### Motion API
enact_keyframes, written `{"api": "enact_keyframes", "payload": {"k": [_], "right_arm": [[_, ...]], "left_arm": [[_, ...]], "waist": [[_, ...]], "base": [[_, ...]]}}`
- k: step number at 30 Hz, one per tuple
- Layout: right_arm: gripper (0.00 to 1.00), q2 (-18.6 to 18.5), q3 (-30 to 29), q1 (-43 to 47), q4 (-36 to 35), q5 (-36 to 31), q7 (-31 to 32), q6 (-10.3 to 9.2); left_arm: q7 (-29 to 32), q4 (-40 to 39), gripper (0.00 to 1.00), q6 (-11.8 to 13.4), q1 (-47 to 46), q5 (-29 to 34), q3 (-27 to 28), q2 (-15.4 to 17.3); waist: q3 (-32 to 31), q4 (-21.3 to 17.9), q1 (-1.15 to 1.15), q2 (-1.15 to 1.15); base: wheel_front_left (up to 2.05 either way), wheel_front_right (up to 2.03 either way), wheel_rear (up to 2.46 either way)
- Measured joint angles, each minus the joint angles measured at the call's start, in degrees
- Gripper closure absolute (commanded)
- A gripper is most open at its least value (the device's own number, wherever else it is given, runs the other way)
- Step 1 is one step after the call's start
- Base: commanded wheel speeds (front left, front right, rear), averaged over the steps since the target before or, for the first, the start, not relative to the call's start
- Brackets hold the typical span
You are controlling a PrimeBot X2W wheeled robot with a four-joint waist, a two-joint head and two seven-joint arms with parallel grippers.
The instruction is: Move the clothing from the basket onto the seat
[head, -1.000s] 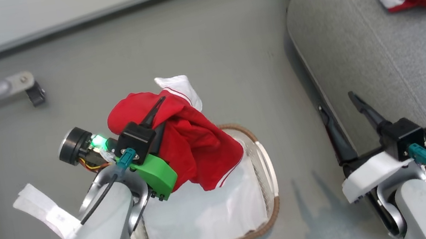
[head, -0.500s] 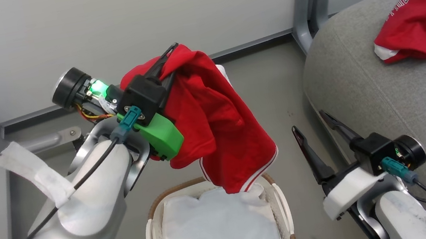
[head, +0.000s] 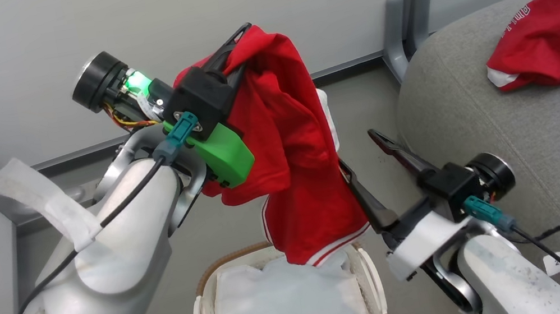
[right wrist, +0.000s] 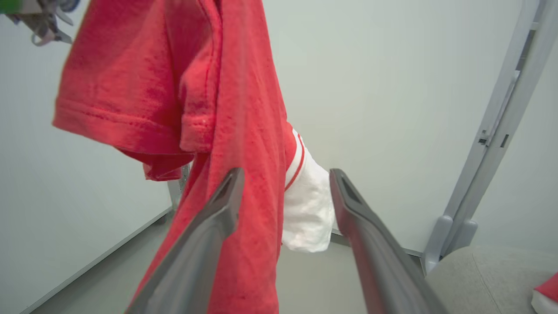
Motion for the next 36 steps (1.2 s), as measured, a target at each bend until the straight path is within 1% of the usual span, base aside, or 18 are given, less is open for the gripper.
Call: {"api": "enact_keyframes", "payload": {"k": [6,9,13,17,23,24,25,27,28,34,35,36], "right_arm": [[0.0,0.0,2.5,-3.4,-2.5,0.9,0.0,0.0],[0.0,0.0,4.7,-4.5,-1.9,1.5,0.0,0.0],[0.0,0.0,7.0,-6.9,3.3,1.5,0.0,0.0],[0.0,0.0,7.5,-10.3,8.8,0.6,0.0,0.0],[0.0,0.0,9.2,-13.1,14.8,2.0,0.0,0.0],[0.41,0.0,9.5,-13.4,15.5,2.4,0.0,0.0],[0.6,0.0,9.8,-13.6,16.1,2.7,0.0,0.0],[0.93,0.0,10.2,-14.1,16.7,3.2,0.0,0.0],[1.0,0.0,10.3,-14.4,16.9,3.4,0.0,0.0],[1.0,0.0,10.4,-14.6,16.7,3.7,0.0,0.0],[1.0,0.0,10.4,-14.6,16.6,3.9,0.0,0.0],[1.0,0.0,10.3,-14.6,16.4,3.9,0.0,0.0]], "left_arm": [[0.0,0.0,1.0,0.0,-0.3,-0.4,-0.3,-0.4],[-0.1,0.0,1.0,0.0,-0.4,-0.6,-0.4,-0.5],[-0.4,-0.1,1.0,0.1,-0.7,-0.8,-0.5,-0.6],[-0.5,-0.9,1.0,0.2,-1.0,-1.1,-1.1,-1.1],[-0.8,-2.3,1.0,0.2,-1.0,-1.6,-2.3,-1.6],[-0.8,-2.5,1.0,0.2,-1.0,-1.6,-2.4,-1.7],[-0.9,-2.6,1.0,0.2,-0.9,-1.6,-2.4,-1.7],[-0.9,-2.8,1.0,0.2,-0.8,-2.1,-2.5,-1.6],[-0.9,-2.9,1.0,0.2,-0.6,-2.2,-2.5,-1.5],[-0.9,-2.2,1.0,1.1,2.1,-3.8,-1.7,-0.1],[-1.2,-2.0,0.85,1.4,2.7,-4.4,-1.2,0.2],[-1.5,-1.8,0.59,1.5,3.3,-5.0,-0.8,0.4]], "waist": [[-0.1,0.4,0.0,0.0],[-0.1,0.7,0.0,0.0],[-0.1,1.1,0.0,0.0],[0.0,1.7,0.0,0.0],[0.0,3.1,0.0,0.0],[0.0,3.3,0.0,0.0],[0.0,3.5,0.0,0.0],[0.0,3.9,0.0,0.0],[0.0,4.0,0.0,0.0],[0.1,4.1,0.0,0.0],[0.1,4.0,0.0,0.0],[0.1,3.9,0.0,0.0]], "base": [[0.0,0.0,0.0],[0.0,0.0,0.0],[0.0,0.0,0.0],[0.0,0.0,0.0],[0.0,0.0,0.0],[0.0,0.0,0.0],[0.0,0.0,0.0],[0.0,0.0,0.0],[0.0,0.0,0.0],[0.0,0.0,0.0],[0.0,0.0,0.0],[0.0,0.0,0.0]]}}
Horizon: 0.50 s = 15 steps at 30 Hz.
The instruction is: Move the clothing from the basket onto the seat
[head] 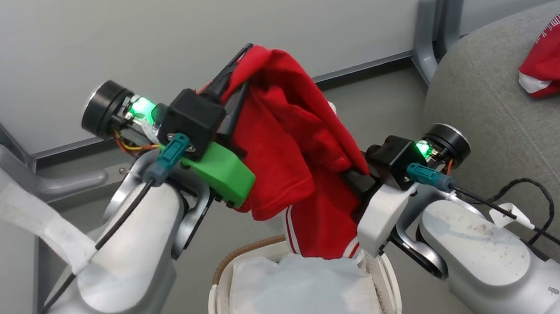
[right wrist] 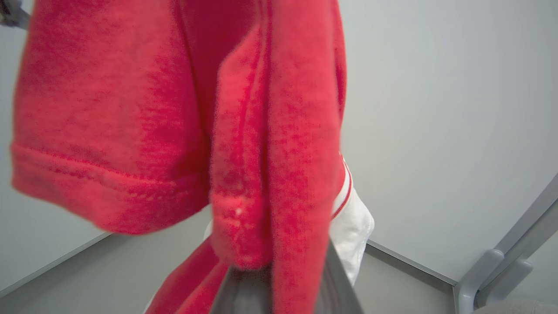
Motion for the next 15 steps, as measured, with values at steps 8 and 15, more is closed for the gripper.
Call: {"api": "enact_keyframes", "payload": {"k": [8,15], "right_arm": [[1.0,0.0,-1.0,0.2,-1.9,0.3,0.0,0.0],[1.0,0.0,-3.5,0.6,-3.6,-0.1,0.0,0.0]], "left_arm": [[-2.7,3.7,0.0,1.7,5.6,-2.6,1.6,1.5],[-5.0,5.7,0.0,2.5,11.7,-5.4,2.1,0.6]], "waist": [[0.0,-0.7,0.0,0.0],[0.1,-0.9,0.0,0.0]], "base": [[0.0,0.0,0.0],[0.0,0.0,0.0]]}}
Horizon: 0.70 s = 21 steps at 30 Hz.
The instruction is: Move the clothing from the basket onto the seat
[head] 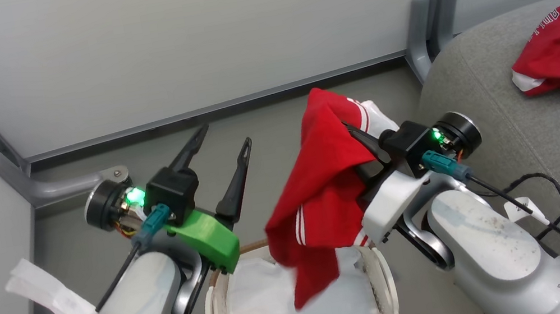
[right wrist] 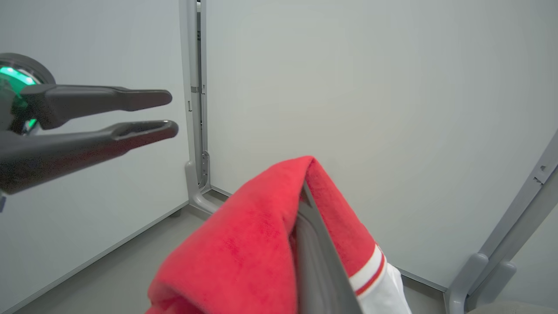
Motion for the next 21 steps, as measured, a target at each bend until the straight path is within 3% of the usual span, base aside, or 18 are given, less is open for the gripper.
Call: {"api": "enact_keyframes", "payload": {"k": [21], "right_arm": [[1.0,-3.0,-9.4,4.2,-4.2,-3.4,0.0,0.0]], "left_arm": [[-1.8,-1.3,0.0,-0.5,13.2,-1.9,0.2,-5.3]], "waist": [[1.2,-1.7,0.0,0.0]], "base": [[0.0,0.0,0.0]]}}
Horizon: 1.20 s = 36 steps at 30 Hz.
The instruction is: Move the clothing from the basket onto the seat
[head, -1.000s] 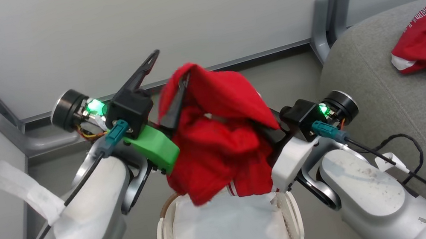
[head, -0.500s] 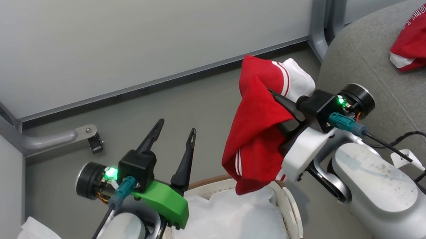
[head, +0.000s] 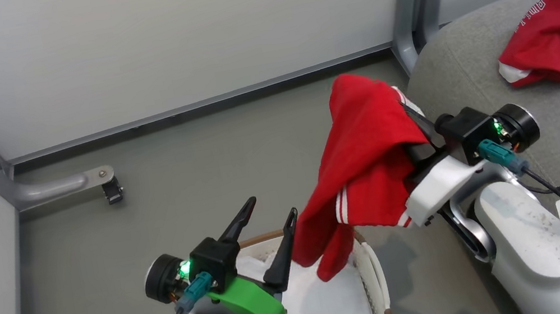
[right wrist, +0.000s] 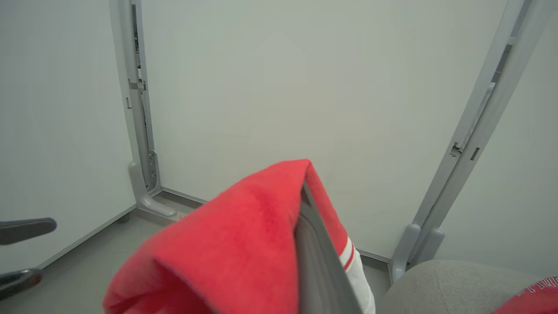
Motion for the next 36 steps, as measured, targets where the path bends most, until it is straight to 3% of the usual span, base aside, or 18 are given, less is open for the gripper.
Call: {"api": "enact_keyframes", "payload": {"k": [15,36], "right_arm": [[1.0,-0.7,-7.0,3.7,-2.8,-1.0,0.0,0.0],[1.0,1.5,-10.5,4.9,-5.4,-1.6,0.0,0.0]], "left_arm": [[-0.1,-2.6,0.0,-0.6,2.2,4.0,2.0,-1.4],[-0.1,-2.5,0.0,-1.8,0.1,8.0,2.1,-1.7]], "waist": [[1.6,-6.6,0.0,0.0],[8.2,-23.7,0.0,0.0]], "base": [[0.0,0.0,0.0],[0.0,0.0,0.0]]}}
